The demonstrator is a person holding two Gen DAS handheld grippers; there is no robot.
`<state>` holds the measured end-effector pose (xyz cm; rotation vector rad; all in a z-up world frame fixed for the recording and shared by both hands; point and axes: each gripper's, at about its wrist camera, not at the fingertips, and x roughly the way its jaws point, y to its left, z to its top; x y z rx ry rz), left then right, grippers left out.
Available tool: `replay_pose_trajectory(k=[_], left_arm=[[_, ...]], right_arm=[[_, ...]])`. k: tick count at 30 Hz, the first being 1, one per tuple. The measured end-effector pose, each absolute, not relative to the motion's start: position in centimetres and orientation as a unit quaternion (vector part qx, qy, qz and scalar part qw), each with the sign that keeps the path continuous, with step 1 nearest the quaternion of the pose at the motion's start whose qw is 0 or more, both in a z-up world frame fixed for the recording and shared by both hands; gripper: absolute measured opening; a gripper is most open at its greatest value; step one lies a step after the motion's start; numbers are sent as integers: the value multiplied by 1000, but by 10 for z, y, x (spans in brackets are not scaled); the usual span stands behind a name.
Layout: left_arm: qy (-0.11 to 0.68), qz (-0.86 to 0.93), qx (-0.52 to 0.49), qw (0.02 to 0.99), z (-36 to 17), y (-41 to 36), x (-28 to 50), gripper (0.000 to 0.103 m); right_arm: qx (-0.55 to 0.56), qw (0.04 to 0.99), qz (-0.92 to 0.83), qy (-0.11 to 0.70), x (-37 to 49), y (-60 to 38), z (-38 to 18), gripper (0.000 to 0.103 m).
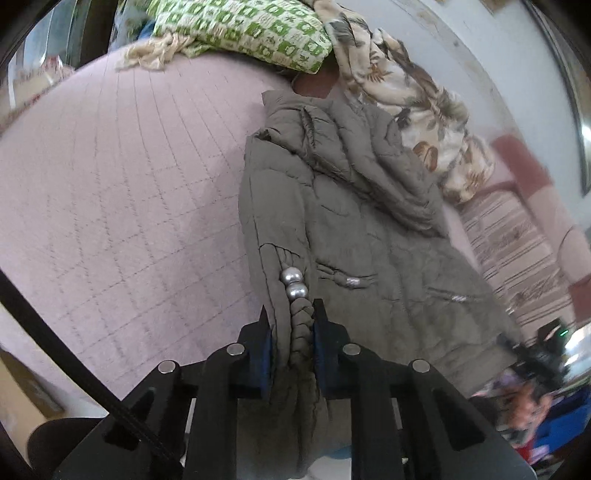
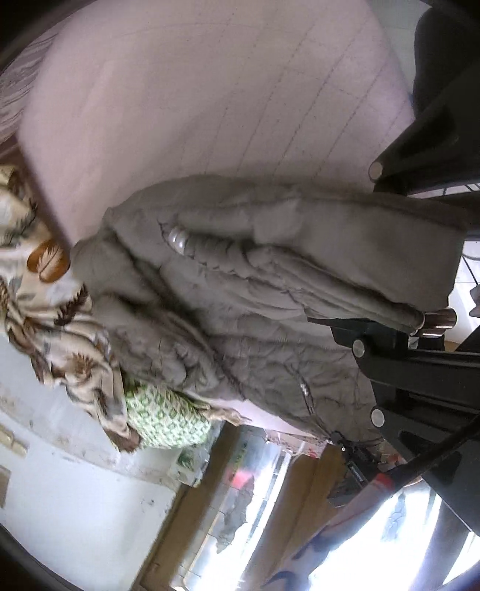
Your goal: Fold large clothes
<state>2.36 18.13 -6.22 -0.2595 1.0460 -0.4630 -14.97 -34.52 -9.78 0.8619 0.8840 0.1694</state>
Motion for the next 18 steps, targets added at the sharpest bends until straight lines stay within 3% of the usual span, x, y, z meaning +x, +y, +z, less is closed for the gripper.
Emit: replay_pose_trajectory(k=[1, 6, 14, 18], left_arm=[[494, -213, -117, 835, -65, 180, 24, 20], [509, -195, -139, 826, -96, 195, 25, 63], [541, -207, -178, 795, -148, 214, 20, 73], [523, -217, -190, 802, -147, 214, 15, 78]], right_arm=[[398, 815, 79, 413, -151, -344, -96, 17], [379, 809, 46, 446, -149, -345, -120, 17], [369, 797, 12, 478, -155, -354, -157, 39], [366, 793, -7, 487, -156, -356, -173, 49]])
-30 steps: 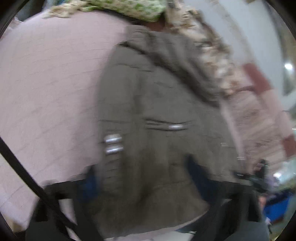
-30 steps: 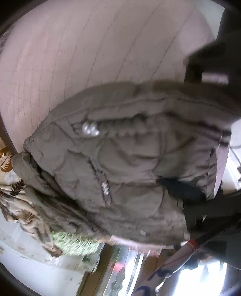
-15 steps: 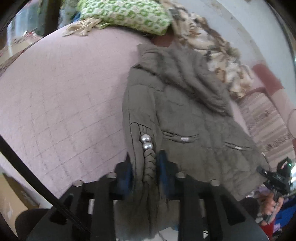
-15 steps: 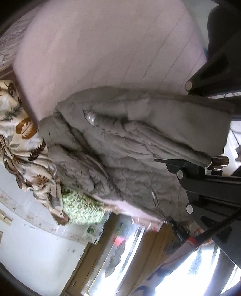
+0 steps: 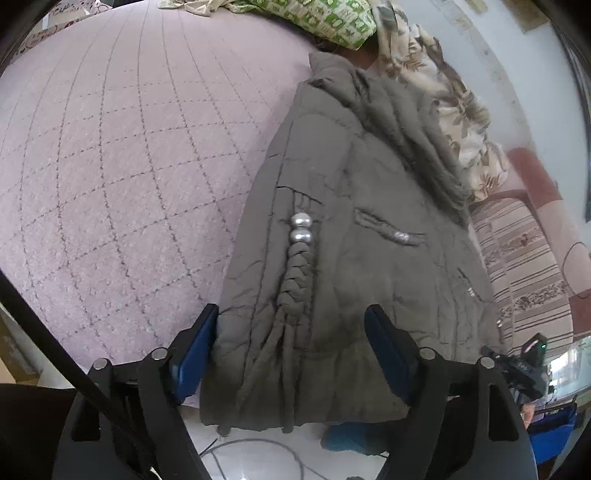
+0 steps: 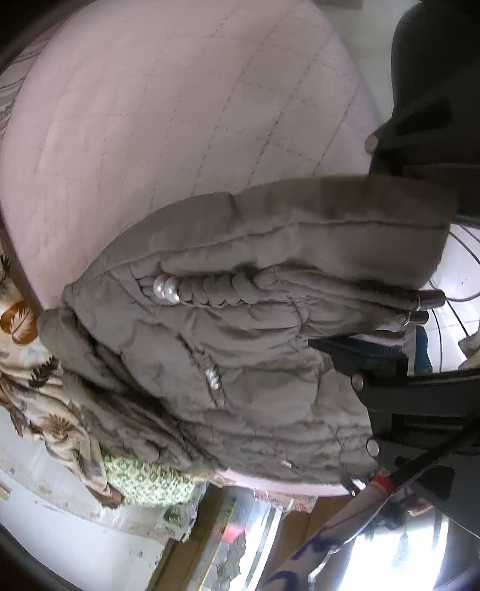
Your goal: Fold large clothes
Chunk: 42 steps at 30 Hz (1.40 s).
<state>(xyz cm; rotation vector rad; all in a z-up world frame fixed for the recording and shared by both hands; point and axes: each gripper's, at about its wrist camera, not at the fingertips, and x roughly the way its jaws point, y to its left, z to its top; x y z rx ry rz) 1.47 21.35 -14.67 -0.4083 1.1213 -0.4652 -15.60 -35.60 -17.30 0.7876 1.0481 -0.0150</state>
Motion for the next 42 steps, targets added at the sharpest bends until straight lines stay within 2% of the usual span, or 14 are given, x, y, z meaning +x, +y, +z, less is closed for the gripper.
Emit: replay_pose_trajectory(k=[1, 2, 3, 4, 6, 8, 16, 23, 33, 42], left_arm=[[528, -219, -191, 798, -148, 211, 15, 78], [535, -224, -177, 795, -147, 206, 14, 72], [538, -224, -159, 797, -144, 199, 12, 38], [543, -223, -155, 794, -143, 196, 10, 27], [536, -222, -169, 797, -133, 198, 3, 19], [520, -228, -179, 803, -114, 200, -3, 15], [464, -261, -175, 828, -25, 202, -22, 13], [441, -270, -221, 827, 13, 219, -3, 13], [395, -259, -235, 849, 74, 189, 92, 14], [415, -198, -214, 862, 76, 133, 217, 14]], right_arm=[[365, 792, -10, 490, -156, -356, -176, 49], [363, 791, -13, 492, -155, -356, -178, 49], [359, 792, -16, 493, -154, -354, -179, 49], [357, 792, -13, 495, -153, -353, -179, 38], [369, 789, 9, 492, -151, -350, -176, 23], [384, 791, 18, 475, -157, -353, -167, 18], [409, 812, 73, 410, -173, -354, -93, 15], [434, 815, 104, 370, -167, -365, -38, 15], [432, 834, 105, 326, -80, -387, 25, 15], [432, 834, 64, 338, 44, -415, 38, 15]])
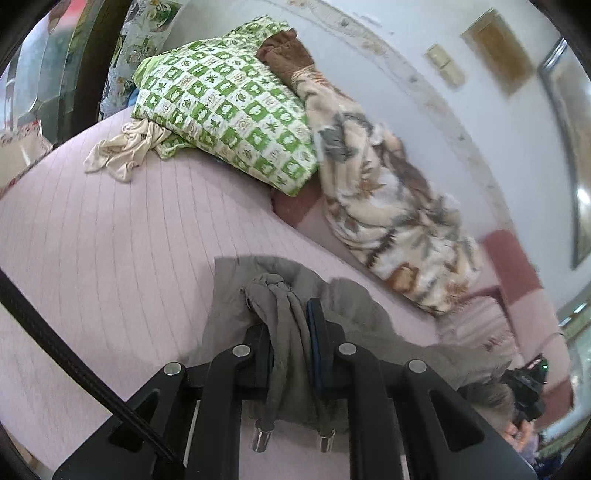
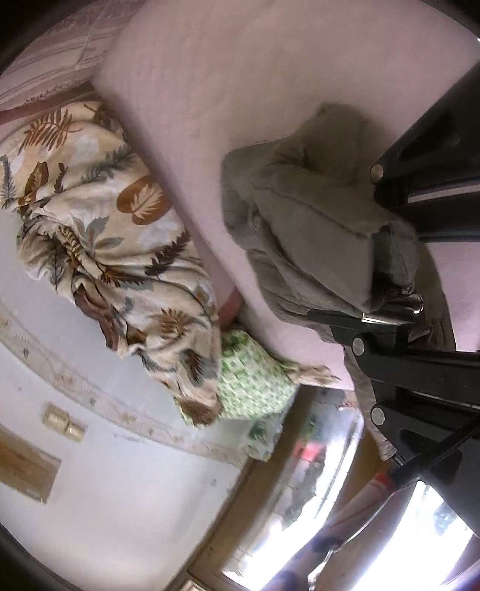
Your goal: Fold large clothes
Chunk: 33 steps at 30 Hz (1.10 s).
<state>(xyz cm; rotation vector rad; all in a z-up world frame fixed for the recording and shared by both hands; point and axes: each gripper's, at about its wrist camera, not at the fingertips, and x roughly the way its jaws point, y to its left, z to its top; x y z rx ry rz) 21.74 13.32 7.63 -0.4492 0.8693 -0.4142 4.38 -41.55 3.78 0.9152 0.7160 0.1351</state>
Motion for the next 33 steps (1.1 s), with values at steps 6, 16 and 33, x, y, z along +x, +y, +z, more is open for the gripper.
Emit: replay_pose_trajectory(k=[6, 16, 33], left_arm=[[456, -151, -195, 855, 36, 95, 308, 15], [500, -134, -218, 827, -46, 74, 378, 22], [380, -186, -193, 885, 54, 80, 328, 76]], right_arm=[[426, 820, 14, 382, 130, -436, 3, 17], [472, 771, -37, 426, 214, -459, -103, 31], [404, 851, -32, 335, 192, -446, -21, 84]])
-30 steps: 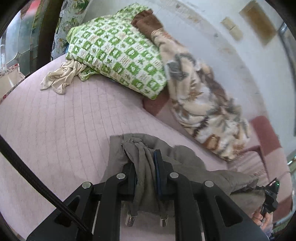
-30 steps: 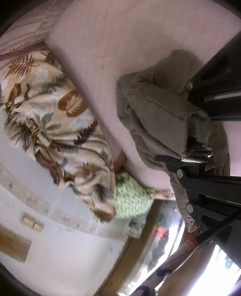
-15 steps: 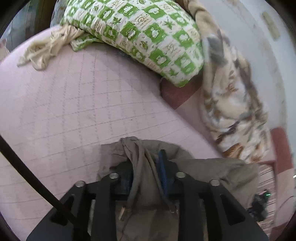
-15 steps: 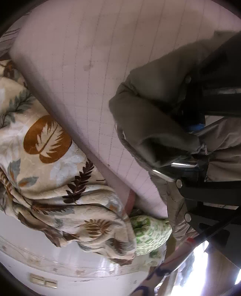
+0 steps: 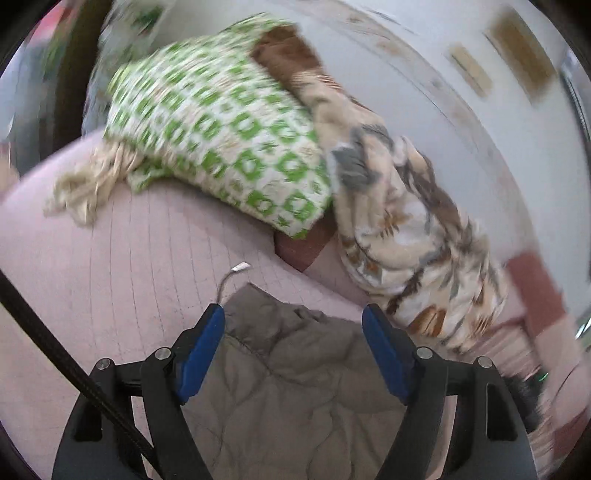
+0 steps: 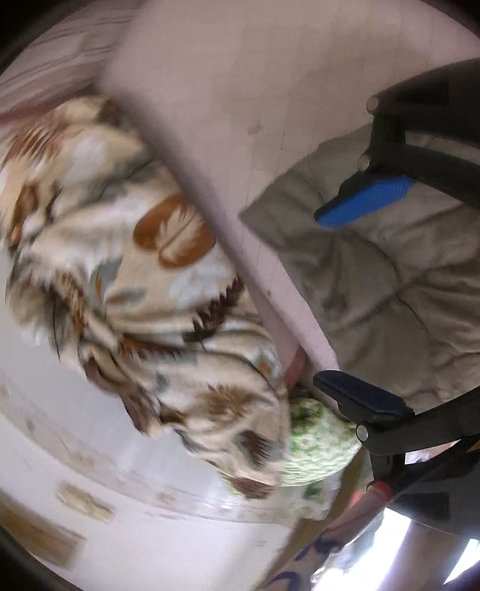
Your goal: Fold large clothes
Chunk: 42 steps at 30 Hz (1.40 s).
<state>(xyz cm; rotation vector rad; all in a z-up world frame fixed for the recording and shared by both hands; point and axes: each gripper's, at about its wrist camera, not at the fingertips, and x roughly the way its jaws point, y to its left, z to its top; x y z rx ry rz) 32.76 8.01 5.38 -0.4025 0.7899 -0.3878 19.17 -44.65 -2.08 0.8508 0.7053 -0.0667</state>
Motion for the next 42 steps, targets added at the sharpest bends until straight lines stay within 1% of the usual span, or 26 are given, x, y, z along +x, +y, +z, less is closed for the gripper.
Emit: replay_pose_trajectory(k=[2, 3, 4, 6, 7, 10, 14, 15, 18, 23, 28, 31, 33, 35, 37, 39, 42], left_arm=[[381, -202, -156, 889, 57, 50, 310, 76], [384, -207, -146, 888, 55, 40, 304, 76], [387, -218, -133, 886, 52, 26, 298, 76], [393, -237, -96, 883, 42, -5, 287, 76], [395, -238, -75, 884, 35, -20, 283, 76], [414, -215, -15, 884, 2, -57, 286, 76], [446, -174, 11, 878, -47, -72, 306, 76], [455, -166, 8, 875, -60, -71, 313, 77], [456, -154, 2, 876, -82, -65, 327, 89], [438, -146, 9, 887, -104, -68, 334, 96], [432, -142, 10, 891, -107, -73, 341, 97], [443, -138, 24, 886, -96, -70, 341, 97], [434, -126, 38, 891, -80, -63, 336, 96], [404, -104, 66, 906, -62, -54, 328, 96], [381, -82, 95, 916, -52, -47, 327, 96], [379, -68, 111, 916, -50, -41, 332, 96], [397, -49, 109, 910, -61, -27, 348, 96]], right_arm=[[365, 867, -17, 337, 190, -423, -8, 83], [342, 876, -8, 340, 189, -407, -3, 78], [323, 882, 7, 343, 189, -391, 0, 67], [283, 887, 44, 363, 193, -354, -1, 58], [267, 888, 57, 370, 195, -340, -4, 57], [218, 892, 59, 392, 206, -306, -26, 56], [201, 882, 25, 425, 227, -298, -72, 56], [205, 878, 16, 433, 233, -300, -88, 56], [192, 880, 6, 434, 241, -299, -111, 56], [181, 881, 3, 437, 255, -300, -132, 56], [173, 887, -6, 428, 261, -294, -146, 56], [156, 890, -13, 429, 262, -288, -144, 56], [140, 888, -16, 437, 262, -286, -138, 56], [140, 882, -17, 450, 261, -289, -126, 56], [158, 885, -6, 438, 254, -296, -108, 56], [153, 895, -23, 419, 250, -304, -94, 56], [126, 896, -66, 420, 260, -316, -93, 56]])
